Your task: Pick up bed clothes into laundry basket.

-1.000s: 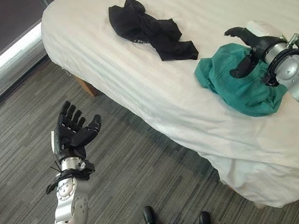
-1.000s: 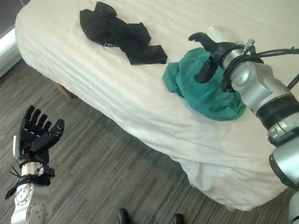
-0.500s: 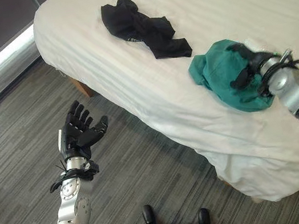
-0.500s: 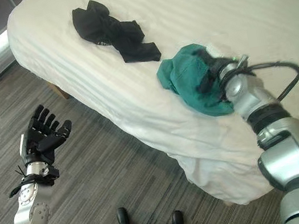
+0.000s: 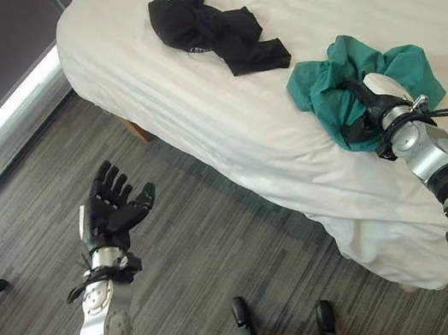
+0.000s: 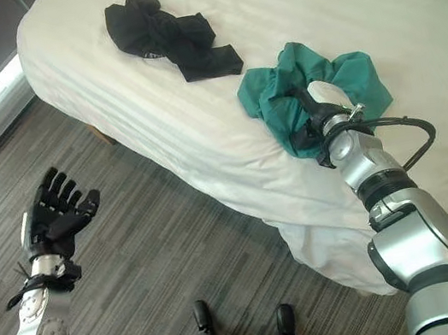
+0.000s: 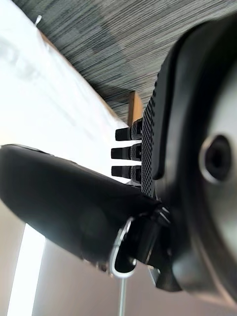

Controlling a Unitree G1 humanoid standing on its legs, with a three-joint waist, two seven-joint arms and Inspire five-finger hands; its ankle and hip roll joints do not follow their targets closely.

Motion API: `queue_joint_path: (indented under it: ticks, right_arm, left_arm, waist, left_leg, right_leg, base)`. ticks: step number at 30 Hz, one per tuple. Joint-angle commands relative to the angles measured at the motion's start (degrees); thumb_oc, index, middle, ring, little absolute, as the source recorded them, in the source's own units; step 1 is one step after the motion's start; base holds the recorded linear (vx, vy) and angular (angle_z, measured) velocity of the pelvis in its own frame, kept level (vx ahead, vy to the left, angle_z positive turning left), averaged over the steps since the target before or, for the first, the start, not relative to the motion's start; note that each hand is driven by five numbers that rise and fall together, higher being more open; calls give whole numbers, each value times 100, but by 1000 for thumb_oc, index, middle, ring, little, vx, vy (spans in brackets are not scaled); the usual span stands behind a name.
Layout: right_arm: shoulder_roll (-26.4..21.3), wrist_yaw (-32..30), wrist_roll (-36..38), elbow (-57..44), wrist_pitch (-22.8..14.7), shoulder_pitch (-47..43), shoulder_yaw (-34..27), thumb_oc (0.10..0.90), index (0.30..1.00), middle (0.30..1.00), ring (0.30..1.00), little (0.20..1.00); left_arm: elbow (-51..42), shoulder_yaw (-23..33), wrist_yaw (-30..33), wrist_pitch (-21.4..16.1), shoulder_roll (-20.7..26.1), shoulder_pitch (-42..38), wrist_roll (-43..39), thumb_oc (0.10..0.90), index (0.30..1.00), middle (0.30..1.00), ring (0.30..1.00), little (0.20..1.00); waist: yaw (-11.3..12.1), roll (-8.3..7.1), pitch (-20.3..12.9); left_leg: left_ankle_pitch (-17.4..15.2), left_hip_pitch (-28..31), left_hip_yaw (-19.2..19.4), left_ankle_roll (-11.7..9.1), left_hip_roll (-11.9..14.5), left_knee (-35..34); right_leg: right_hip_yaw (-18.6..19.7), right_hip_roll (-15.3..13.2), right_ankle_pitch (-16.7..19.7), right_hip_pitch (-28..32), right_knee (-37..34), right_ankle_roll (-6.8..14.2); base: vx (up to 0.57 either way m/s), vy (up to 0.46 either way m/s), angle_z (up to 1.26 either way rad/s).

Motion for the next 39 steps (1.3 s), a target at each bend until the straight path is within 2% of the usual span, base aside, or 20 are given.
queue_joint_path:
  ticks: [1,4,6,9,10,11,16,21,22,23,24,26,27,29,30,31,35,36,37,39]
  right_arm:
    - [-305,167,-176,362,226,-249,421,400,300,300,300,300]
    - [-334,213,-239,-527,207,144,368,400,300,300,300,300]
    - [-262,167,-89,-1614,74,1030,-42,400,300,300,300,300]
    - [-212,227,-72,-2109,30,1762,-401,400,300,300,300,300]
    - [-79,211,51,-2322,-67,2479,-797,400,300,300,300,300]
    - [-81,214,45,-2344,-63,2517,-824,400,300,300,300,300]
    - [409,195,106,-2571,-223,4579,-1823,400,300,300,300,300]
    - [870,124,426,-2366,-282,5695,-2582,400,300,300,300,300]
    - [872,127,427,-2380,-280,5718,-2596,400,300,300,300,300]
    - [1133,23,1257,-2477,-444,5963,-3117,400,300,300,300,300]
    - [1136,29,1263,-2487,-443,5978,-3128,400,300,300,300,300]
    - [1463,-113,2120,-2609,-699,6230,-3716,400,300,300,300,300]
    - [1467,-111,2120,-2619,-695,6237,-3725,400,300,300,300,300]
    - [1556,-141,2280,-2844,-793,6404,-3958,400,300,300,300,300]
    - [1695,-241,2510,-3098,-890,6433,-4119,400,300,300,300,300]
    - [1818,-378,2757,-3183,-1005,6457,-4339,400,300,300,300,300]
    - [2001,-579,3093,-3394,-1263,6659,-4766,400,300,300,300,300]
    - [2034,-644,3359,-3478,-1412,6805,-4901,400,300,300,300,300]
    - [1864,-687,3220,-3605,-1453,6900,-5008,400,300,300,300,300]
    - [1794,-752,3261,-3559,-1460,6849,-5038,400,300,300,300,300]
  left_arm:
    - [-303,471,-19,-583,190,-658,71,800,900,900,900,900]
    - [-348,488,24,-579,138,-723,125,800,900,900,900,900]
    - [-446,553,51,-593,69,-783,177,800,900,900,900,900]
    - [-510,557,39,-590,14,-775,174,800,900,900,900,900]
    - [-541,648,27,-606,-87,-727,138,800,900,900,900,900]
    - [-545,632,28,-606,-83,-721,138,800,900,900,900,900]
    - [-582,1024,166,-688,-151,-561,255,800,900,900,900,900]
    - [-593,1252,311,-789,-171,-508,338,800,900,900,900,900]
    - [-595,1240,314,-788,-171,-506,341,800,900,900,900,900]
    - [-639,1187,324,-790,-127,-516,417,800,900,900,900,900]
    - [-638,1178,326,-789,-124,-517,418,800,900,900,900,900]
    - [-633,1055,304,-757,-123,-583,394,800,900,900,900,900]
    - [-630,1049,305,-758,-121,-591,395,800,900,900,900,900]
    - [-570,922,317,-748,-113,-719,410,800,900,900,900,900]
    - [-647,697,469,-785,-98,-940,623,800,900,900,900,900]
    - [-714,598,509,-828,-137,-1117,689,800,900,900,900,900]
    - [-778,514,501,-911,-320,-1330,524,800,900,900,900,900]
    - [-875,416,333,-921,-456,-1435,363,800,900,900,900,900]
    - [-1001,430,229,-934,-596,-1360,323,800,900,900,900,900]
    - [-984,374,270,-965,-678,-1411,292,800,900,900,900,900]
  waist:
    - [155,-202,204]
    - [34,-230,243]
    - [-103,-220,304]
    - [-151,-219,315]
    - [-215,-204,350]
    - [-204,-209,343]
    - [-453,-241,384]
    - [-696,-328,355]
    - [-682,-331,351]
    - [-834,-362,346]
    - [-818,-367,345]
    - [-1026,-405,313]
    - [-1010,-408,312]
    - [-1167,-394,329]
    - [-1428,-386,437]
    - [-1618,-385,464]
    - [-1890,-410,372]
    - [-2021,-499,308]
    - [-1899,-685,338]
    - [-1834,-720,371]
  left_leg:
    - [-433,533,100,-529,-113,-1]
    - [-450,600,121,-522,-85,-1]
    - [-465,634,130,-512,-77,-1]
    - [-472,634,115,-499,-82,-1]
    - [-488,637,107,-485,-84,-1]
    - [-488,640,104,-485,-85,-1]
    - [-566,729,166,-445,-111,-1]
    - [-679,819,246,-398,-151,-1]
    - [-681,824,251,-397,-152,-1]
    - [-763,914,325,-354,-163,-1]
    - [-765,918,334,-353,-164,-1]
    - [-959,1193,496,-261,-197,-1]
    - [-936,1179,507,-261,-194,-1]
    - [-1049,1389,576,-179,-200,-1]
    - [-1138,1580,731,-107,-154,-1]
    - [-1204,1759,783,-157,-108,-1]
    - [-1422,2067,830,-172,-250,-1]
    - [-1390,2016,840,-295,-192,959]
    - [-1066,1449,862,-614,132,2346]
    - [-957,1228,713,-682,223,2775]
  right_leg:
    - [122,-160,96,0,22,139]
    - [149,-133,70,54,22,112]
    - [167,-121,64,75,22,102]
    - [157,-124,52,82,22,93]
    - [148,-138,46,86,22,93]
    - [145,-139,44,91,22,94]
    - [186,-154,38,150,22,124]
    - [286,-197,51,183,22,184]
    - [290,-198,50,185,22,185]
    - [353,-206,68,227,22,219]
    - [363,-207,70,227,22,221]
    - [546,-229,25,303,274,282]
    - [558,-225,41,279,284,275]
    - [689,-220,15,63,1045,360]
    - [921,-69,171,-490,2040,525]
    - [1055,319,39,-948,2192,504]
    - [637,460,157,-1145,1363,327]
    - [893,481,-60,-622,1191,28]
    - [939,499,-155,-141,978,-217]
    - [937,487,-169,7,895,-294]
  base:
    - [23,-36,2]
    - [0,0,0]
    - [0,0,0]
    - [-4,-3,1]
    - [0,0,0]
    - [-1,-1,8]
    - [12,11,5]
    - [35,47,2]
    - [84,122,6]
    - [56,79,-2]
    - [103,127,-8]
    - [109,129,-27]
    - [77,118,-33]
    - [39,153,-25]
    - [92,225,-70]
    - [59,163,-84]
    - [179,-26,-28]
    - [262,-272,-11]
    - [154,-273,-15]
    - [53,-113,-17]
